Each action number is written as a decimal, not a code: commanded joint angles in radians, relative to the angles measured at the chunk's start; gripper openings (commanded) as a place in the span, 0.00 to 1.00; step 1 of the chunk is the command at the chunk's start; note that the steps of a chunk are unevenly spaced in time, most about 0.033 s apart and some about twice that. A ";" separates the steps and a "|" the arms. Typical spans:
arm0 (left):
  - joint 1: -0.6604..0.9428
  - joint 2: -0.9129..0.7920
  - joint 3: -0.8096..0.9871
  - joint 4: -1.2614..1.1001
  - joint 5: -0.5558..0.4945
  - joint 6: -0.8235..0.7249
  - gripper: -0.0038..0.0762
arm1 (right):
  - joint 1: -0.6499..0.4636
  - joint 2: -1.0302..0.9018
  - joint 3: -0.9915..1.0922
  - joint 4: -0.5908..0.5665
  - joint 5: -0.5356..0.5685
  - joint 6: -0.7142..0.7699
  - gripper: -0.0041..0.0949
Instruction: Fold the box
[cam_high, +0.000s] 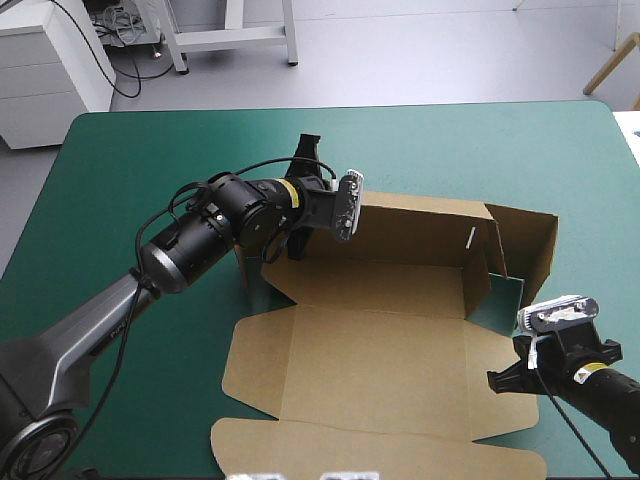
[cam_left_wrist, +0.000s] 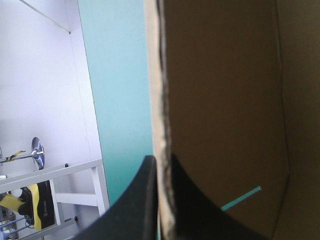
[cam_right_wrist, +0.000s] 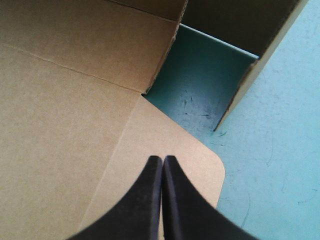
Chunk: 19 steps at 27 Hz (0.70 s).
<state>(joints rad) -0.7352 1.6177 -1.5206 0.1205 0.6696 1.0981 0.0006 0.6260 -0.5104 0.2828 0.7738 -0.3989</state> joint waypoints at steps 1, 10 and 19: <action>-0.021 -0.038 -0.028 -0.015 -0.027 -0.011 0.04 | -0.005 0.002 -0.028 0.020 -0.050 -0.010 0.02; -0.140 -0.038 -0.010 0.367 -0.066 -0.298 0.04 | -0.005 0.002 -0.028 0.020 -0.046 -0.010 0.02; -0.253 -0.038 0.229 0.915 -0.135 -0.809 0.04 | -0.005 -0.003 -0.036 0.015 -0.026 0.015 0.02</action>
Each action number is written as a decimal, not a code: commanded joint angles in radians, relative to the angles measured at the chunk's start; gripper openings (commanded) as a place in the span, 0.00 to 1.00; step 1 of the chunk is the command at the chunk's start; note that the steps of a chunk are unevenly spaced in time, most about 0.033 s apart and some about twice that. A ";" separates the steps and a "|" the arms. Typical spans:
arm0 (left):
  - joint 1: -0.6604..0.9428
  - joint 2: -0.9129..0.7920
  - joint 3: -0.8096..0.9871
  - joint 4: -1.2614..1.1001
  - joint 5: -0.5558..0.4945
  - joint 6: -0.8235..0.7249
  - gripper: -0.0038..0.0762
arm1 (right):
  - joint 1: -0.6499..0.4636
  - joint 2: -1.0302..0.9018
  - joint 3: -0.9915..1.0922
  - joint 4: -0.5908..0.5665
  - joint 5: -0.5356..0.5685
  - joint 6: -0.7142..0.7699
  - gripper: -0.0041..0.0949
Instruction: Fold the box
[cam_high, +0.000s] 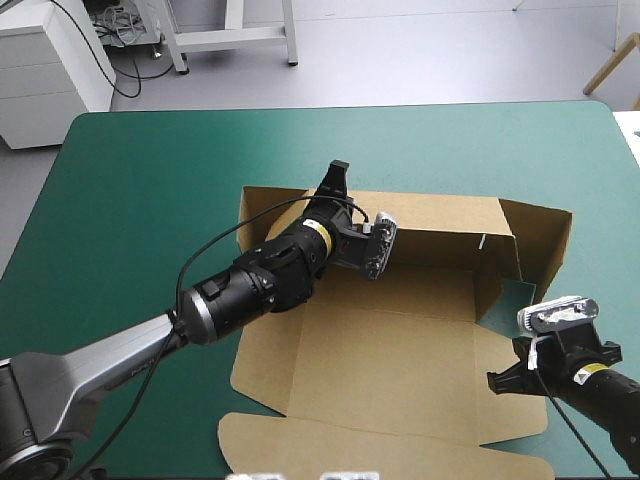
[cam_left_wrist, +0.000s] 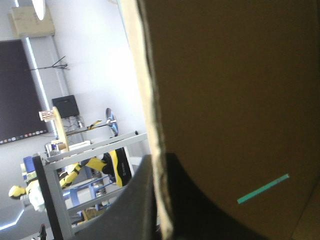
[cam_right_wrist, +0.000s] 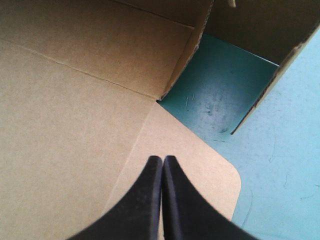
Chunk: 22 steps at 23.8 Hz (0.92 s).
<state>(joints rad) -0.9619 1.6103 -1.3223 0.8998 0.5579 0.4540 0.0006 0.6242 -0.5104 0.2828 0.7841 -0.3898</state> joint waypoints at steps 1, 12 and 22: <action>-0.026 -0.030 0.055 0.219 -0.023 -0.257 0.04 | -0.005 -0.001 -0.043 0.013 -0.021 0.011 0.02; -0.028 -0.030 0.139 0.382 -0.042 -0.413 0.04 | -0.005 -0.001 -0.049 0.007 -0.008 0.011 0.02; -0.028 -0.030 0.139 0.470 -0.039 -0.509 0.04 | -0.005 -0.001 -0.037 0.006 -0.036 -0.021 0.67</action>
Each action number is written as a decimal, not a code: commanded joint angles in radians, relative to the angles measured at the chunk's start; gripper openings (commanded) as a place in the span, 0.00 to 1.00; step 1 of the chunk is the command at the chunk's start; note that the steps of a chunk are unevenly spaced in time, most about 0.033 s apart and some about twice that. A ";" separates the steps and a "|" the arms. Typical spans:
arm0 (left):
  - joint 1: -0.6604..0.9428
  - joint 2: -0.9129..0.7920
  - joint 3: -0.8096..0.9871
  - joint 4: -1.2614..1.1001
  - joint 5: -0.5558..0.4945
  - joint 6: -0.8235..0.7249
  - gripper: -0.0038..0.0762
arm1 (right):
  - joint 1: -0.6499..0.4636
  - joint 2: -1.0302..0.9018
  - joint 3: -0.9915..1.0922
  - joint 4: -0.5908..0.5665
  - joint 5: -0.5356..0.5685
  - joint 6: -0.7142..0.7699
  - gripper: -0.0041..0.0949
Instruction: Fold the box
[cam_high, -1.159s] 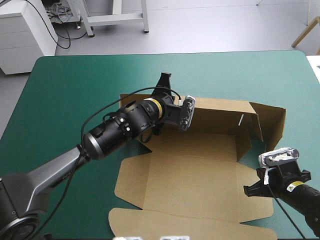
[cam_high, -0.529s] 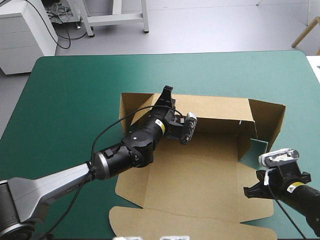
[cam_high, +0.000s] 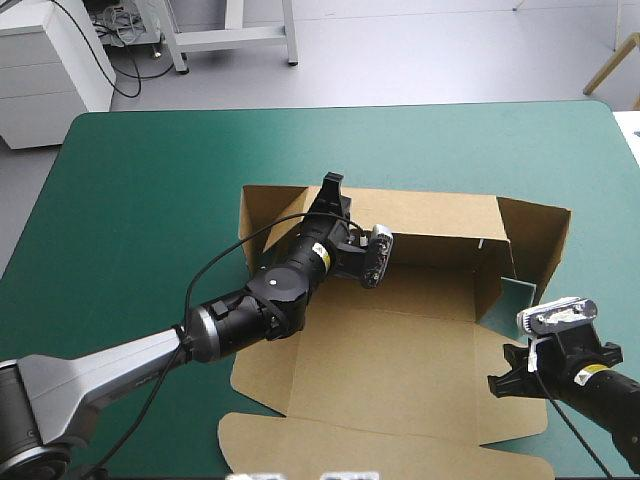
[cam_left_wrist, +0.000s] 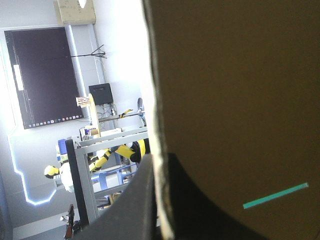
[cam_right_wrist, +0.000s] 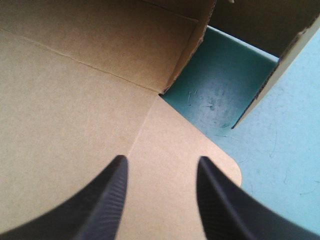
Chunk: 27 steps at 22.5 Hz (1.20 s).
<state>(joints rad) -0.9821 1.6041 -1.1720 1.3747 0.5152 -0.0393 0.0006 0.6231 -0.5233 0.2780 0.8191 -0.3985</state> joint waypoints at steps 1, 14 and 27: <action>-0.007 -0.024 -0.011 -0.005 0.003 -0.015 0.04 | -0.005 0.000 -0.017 0.013 -0.086 -0.012 0.75; -0.007 -0.024 -0.011 -0.005 0.003 -0.016 0.04 | -0.005 0.000 -0.009 0.179 -0.148 0.061 0.69; -0.007 -0.024 -0.011 -0.005 0.011 -0.016 0.04 | -0.005 0.184 -0.519 -0.288 -0.044 0.505 0.69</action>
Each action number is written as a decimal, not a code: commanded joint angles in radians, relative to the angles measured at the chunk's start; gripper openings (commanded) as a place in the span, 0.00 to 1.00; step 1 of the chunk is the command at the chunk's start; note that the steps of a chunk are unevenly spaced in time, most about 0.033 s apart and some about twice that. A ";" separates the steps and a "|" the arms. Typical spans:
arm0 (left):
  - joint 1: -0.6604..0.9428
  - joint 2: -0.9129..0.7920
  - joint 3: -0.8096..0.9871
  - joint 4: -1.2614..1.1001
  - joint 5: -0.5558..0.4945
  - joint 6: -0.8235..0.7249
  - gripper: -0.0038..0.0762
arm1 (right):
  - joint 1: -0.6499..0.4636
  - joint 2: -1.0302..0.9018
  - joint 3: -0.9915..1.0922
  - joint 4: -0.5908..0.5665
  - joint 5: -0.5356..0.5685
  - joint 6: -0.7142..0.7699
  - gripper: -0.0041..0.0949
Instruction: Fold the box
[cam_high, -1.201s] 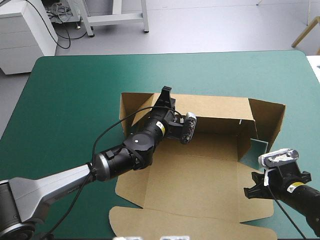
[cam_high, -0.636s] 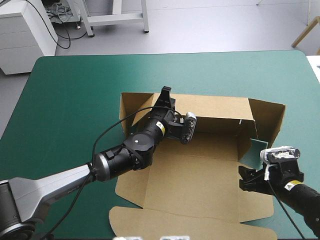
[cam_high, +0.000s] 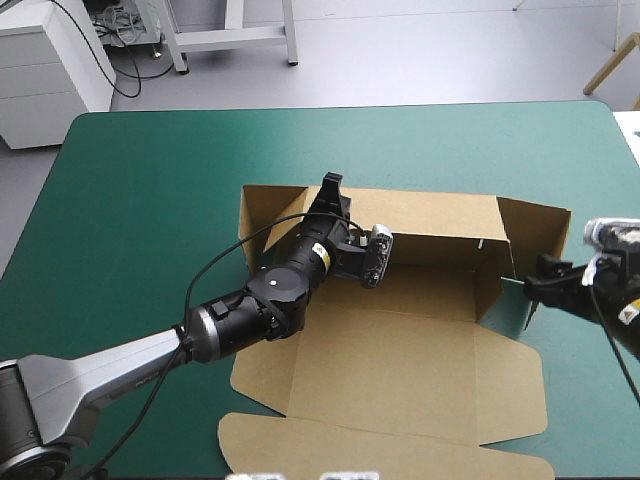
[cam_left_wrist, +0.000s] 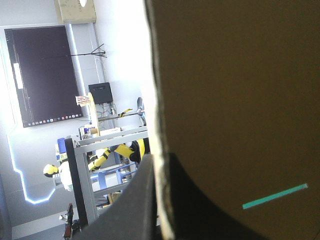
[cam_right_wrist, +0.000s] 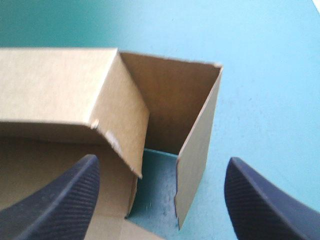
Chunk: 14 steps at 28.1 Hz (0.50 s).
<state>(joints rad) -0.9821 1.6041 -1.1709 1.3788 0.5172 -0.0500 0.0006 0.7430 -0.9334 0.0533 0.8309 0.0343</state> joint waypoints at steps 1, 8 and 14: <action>-0.007 -0.024 -0.012 -0.009 0.009 -0.007 0.04 | -0.005 0.122 -0.171 -0.069 -0.056 0.083 0.69; -0.007 -0.024 -0.012 -0.016 0.004 -0.021 0.04 | -0.005 0.375 -0.394 -0.016 -0.036 0.102 0.69; -0.007 -0.024 -0.012 -0.014 0.004 -0.035 0.04 | -0.007 0.608 -0.579 0.009 0.058 0.102 0.69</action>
<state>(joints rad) -0.9826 1.6041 -1.1709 1.3788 0.5182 -0.0708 0.0006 1.2843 -1.4133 0.0568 0.8935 0.1368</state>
